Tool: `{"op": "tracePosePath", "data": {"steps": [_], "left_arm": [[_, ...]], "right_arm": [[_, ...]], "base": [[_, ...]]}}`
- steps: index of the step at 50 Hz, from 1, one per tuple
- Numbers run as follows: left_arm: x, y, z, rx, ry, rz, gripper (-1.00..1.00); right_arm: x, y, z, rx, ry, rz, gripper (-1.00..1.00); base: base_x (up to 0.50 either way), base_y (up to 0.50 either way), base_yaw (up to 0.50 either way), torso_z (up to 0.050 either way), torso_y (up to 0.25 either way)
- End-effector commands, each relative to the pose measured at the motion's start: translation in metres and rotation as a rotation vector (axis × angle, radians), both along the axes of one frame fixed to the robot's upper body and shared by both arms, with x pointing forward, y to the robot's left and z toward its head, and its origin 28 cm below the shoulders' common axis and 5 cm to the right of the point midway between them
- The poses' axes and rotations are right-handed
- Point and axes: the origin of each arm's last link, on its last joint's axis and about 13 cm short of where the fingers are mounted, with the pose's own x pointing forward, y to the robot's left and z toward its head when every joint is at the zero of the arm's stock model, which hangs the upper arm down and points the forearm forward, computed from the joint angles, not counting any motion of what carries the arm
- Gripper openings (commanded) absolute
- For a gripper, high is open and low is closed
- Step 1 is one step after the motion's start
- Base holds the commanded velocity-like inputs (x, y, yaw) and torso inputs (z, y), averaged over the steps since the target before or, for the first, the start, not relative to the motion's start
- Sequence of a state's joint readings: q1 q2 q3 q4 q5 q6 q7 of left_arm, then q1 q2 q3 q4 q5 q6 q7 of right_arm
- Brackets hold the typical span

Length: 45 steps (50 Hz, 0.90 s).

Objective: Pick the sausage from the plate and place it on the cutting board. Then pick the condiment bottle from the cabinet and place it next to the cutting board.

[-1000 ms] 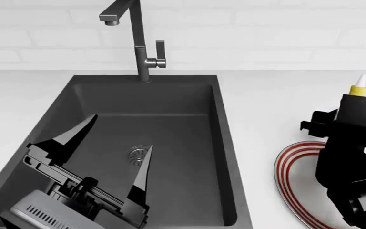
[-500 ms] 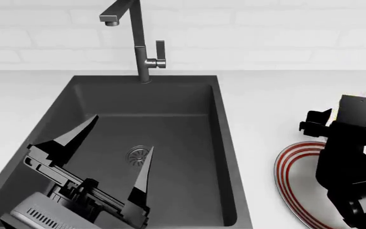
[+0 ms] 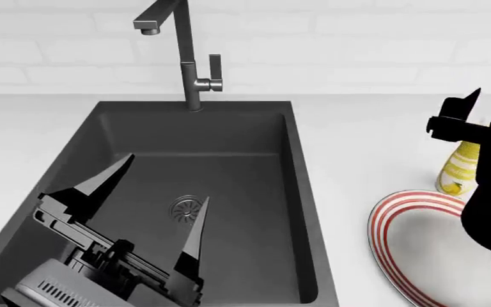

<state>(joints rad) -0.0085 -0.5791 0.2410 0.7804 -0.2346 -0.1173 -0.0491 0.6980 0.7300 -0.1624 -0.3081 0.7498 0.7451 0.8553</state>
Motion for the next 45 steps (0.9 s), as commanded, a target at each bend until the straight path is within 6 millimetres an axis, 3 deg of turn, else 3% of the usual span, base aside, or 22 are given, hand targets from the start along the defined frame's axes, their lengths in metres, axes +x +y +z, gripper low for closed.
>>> {"op": "tracePosePath", "data": {"steps": [1, 11, 21, 32, 39, 45], "left_arm": [[0.000, 0.000, 0.000, -0.002, 0.000, 0.001, 1.00], [0.000, 0.005, 0.007, -0.040, -0.011, 0.043, 1.00], [-0.003, 0.010, 0.013, -0.071, -0.026, 0.071, 1.00], [-0.014, 0.018, 0.014, -0.108, -0.051, 0.090, 1.00], [-0.032, 0.027, 0.008, -0.152, -0.093, 0.080, 1.00], [-0.054, 0.034, 0.005, -0.179, -0.139, 0.090, 1.00]], "right_arm": [[-0.036, 0.010, 0.050, -0.036, -0.156, 0.087, 1.00], [-0.094, 0.016, 0.084, -0.095, -0.246, 0.181, 1.00], [-0.147, 0.016, 0.076, -0.109, -0.223, 0.292, 1.00], [-0.207, 0.002, 0.054, -0.161, -0.274, 0.447, 1.00], [-0.239, -0.004, 0.013, -0.196, -0.313, 0.558, 1.00], [-0.257, -0.008, -0.006, -0.202, -0.389, 0.637, 1.00]], "base": [[0.00, 0.00, 0.00, 0.000, 0.000], [0.00, 0.00, 0.00, 0.000, 0.000], [0.00, 0.00, 0.00, 0.000, 0.000], [0.00, 0.00, 0.00, 0.000, 0.000], [0.00, 0.00, 0.00, 0.000, 0.000], [0.00, 0.00, 0.00, 0.000, 0.000]]}}
